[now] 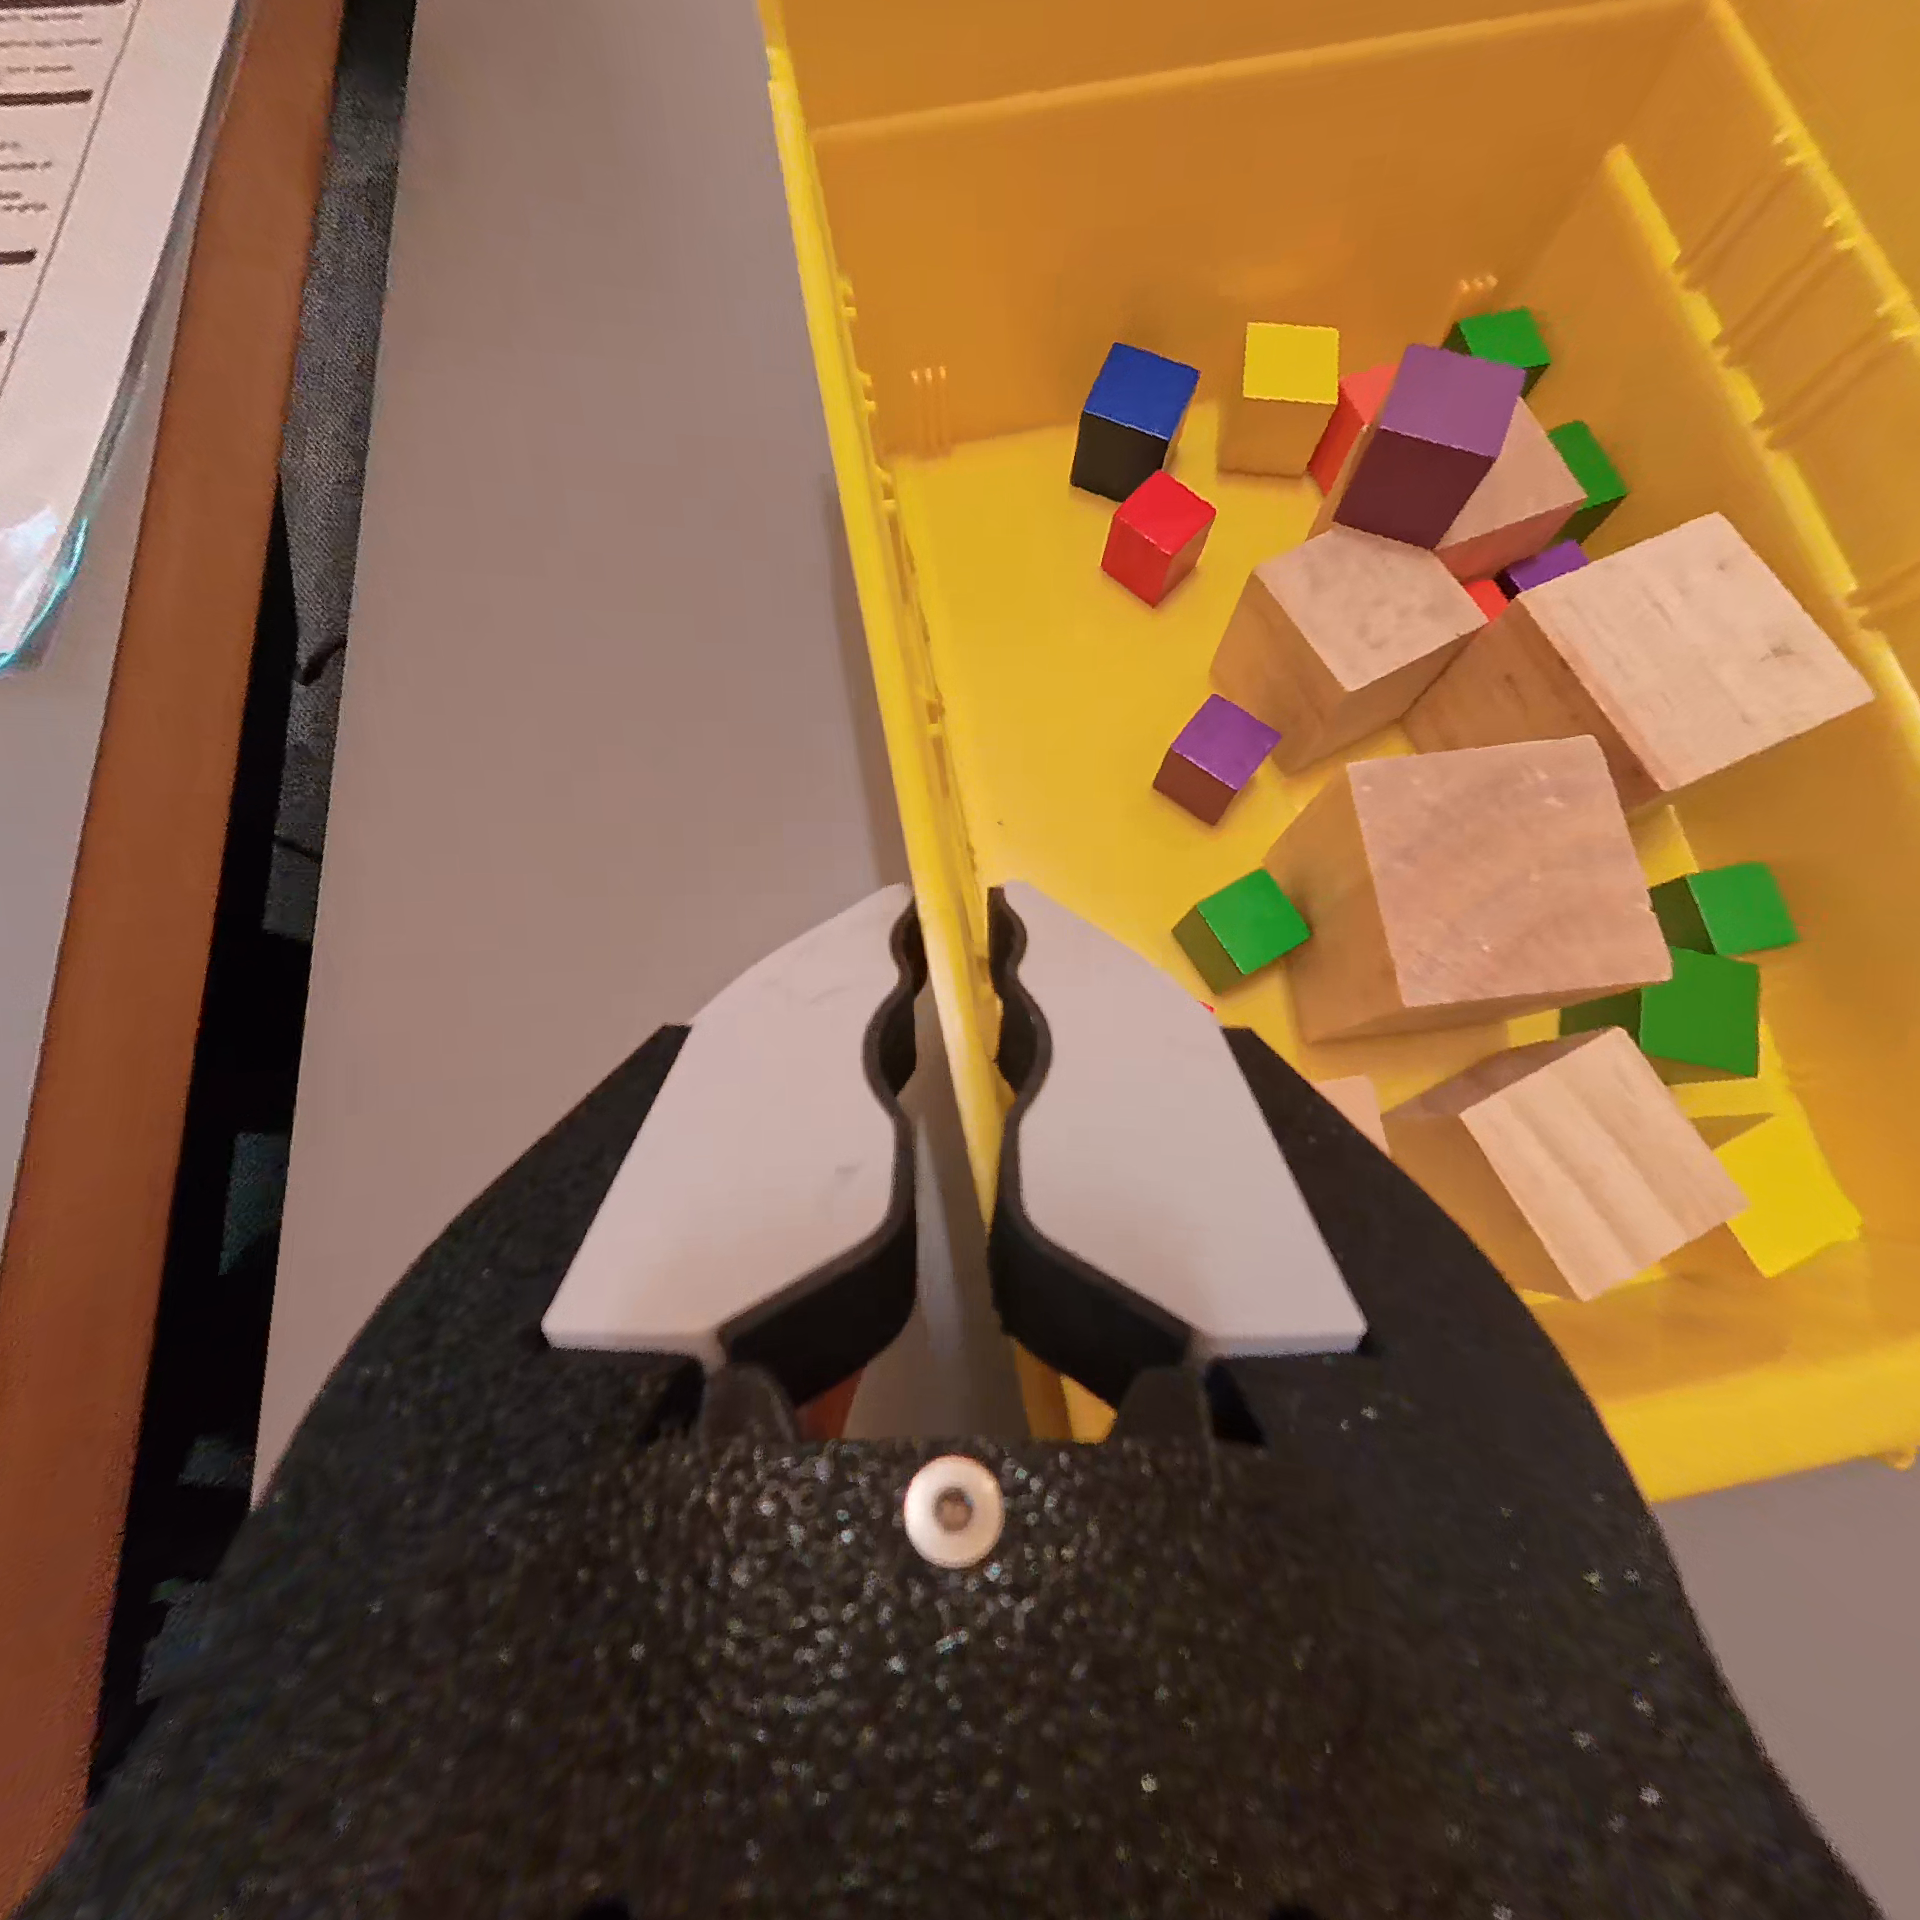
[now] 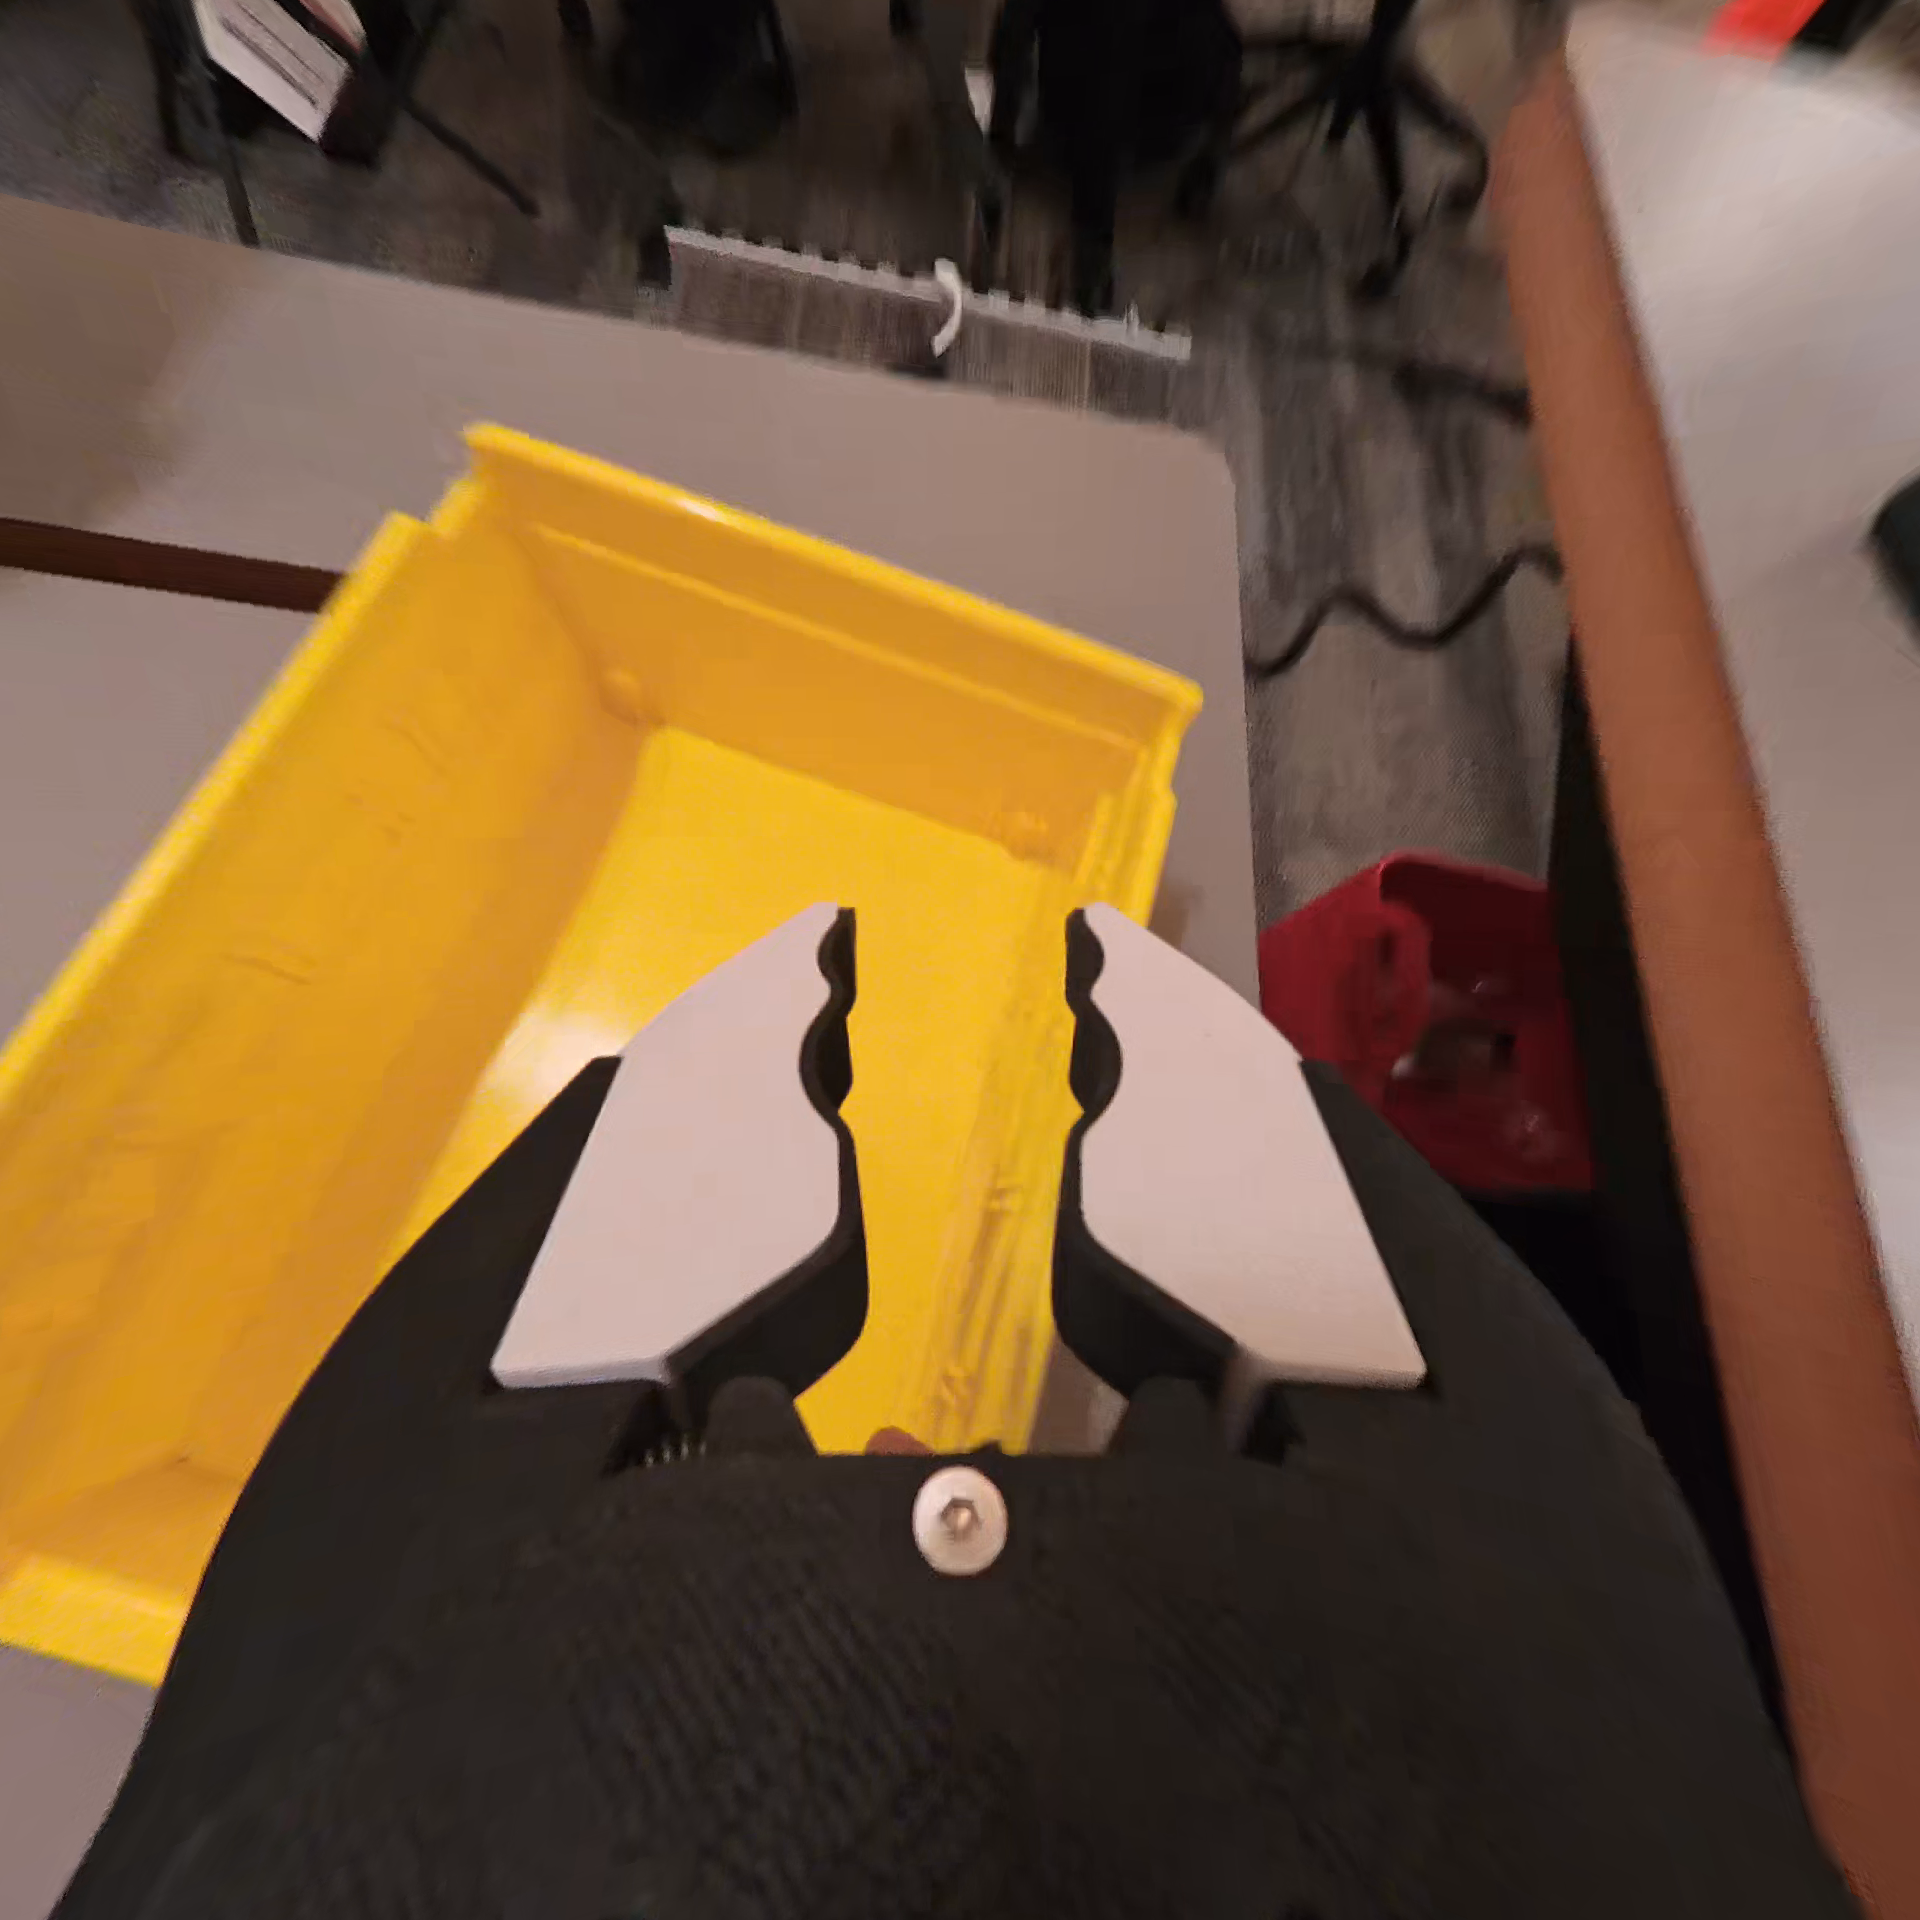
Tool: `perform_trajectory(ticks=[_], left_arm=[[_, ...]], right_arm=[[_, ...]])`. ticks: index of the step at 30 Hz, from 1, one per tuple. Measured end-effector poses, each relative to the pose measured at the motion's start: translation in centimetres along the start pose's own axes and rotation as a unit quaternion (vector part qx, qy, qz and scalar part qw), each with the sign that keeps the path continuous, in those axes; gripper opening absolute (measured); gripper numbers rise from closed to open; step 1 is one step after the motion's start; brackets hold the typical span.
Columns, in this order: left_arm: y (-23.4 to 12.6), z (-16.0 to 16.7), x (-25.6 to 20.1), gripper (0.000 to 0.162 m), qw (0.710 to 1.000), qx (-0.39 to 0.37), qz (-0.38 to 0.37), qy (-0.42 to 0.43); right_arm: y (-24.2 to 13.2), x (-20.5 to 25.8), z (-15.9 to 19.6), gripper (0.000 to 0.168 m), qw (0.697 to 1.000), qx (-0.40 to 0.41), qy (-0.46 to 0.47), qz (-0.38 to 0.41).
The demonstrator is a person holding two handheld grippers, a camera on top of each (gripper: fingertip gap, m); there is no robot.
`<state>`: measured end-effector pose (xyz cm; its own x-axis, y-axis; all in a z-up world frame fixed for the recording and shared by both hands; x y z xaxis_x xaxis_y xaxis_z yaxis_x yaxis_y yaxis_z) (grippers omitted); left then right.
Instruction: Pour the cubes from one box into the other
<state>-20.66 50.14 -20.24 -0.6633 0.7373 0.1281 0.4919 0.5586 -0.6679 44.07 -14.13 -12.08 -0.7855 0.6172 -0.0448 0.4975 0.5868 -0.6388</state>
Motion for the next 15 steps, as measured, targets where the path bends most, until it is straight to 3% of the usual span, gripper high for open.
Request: perform_trajectory(ticks=[6,8,11,15], left_arm=[[1.0,-0.9,-0.2,0.009,1.0,-0.001,0.004,-0.011],[1.0,-0.9,-0.5,0.011,1.0,0.004,-0.007,0.001],[0.5,-0.9,-0.4,0.04,0.998,0.023,-0.054,0.037],[-1.4,-2.3,0.3,0.076,0.987,0.015,-0.131,0.089]], right_arm=[[-1.3,10.8,-4.6,0.074,0.972,-0.068,-0.211,0.073],[-0.8,16.2,-5.5,0.084,0.958,-0.124,-0.256,0.044],[1.1,24.9,-5.8,0.098,0.951,-0.11,-0.282,-0.06],[3.0,35.5,-6.1,0.1,0.939,-0.1,-0.268,-0.191]])
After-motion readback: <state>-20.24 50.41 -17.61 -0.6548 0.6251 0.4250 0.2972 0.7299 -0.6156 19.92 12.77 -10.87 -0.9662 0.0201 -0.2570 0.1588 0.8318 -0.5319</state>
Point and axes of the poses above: each gripper's, where its closed fingertips meet, y out along the fingers, z out of its underside, x = y × z across the jaws, the point moved 7 cm from there along -y, back along the fingers, and after that the axes turned 10 degrees about -z, right-handed, at the moved point
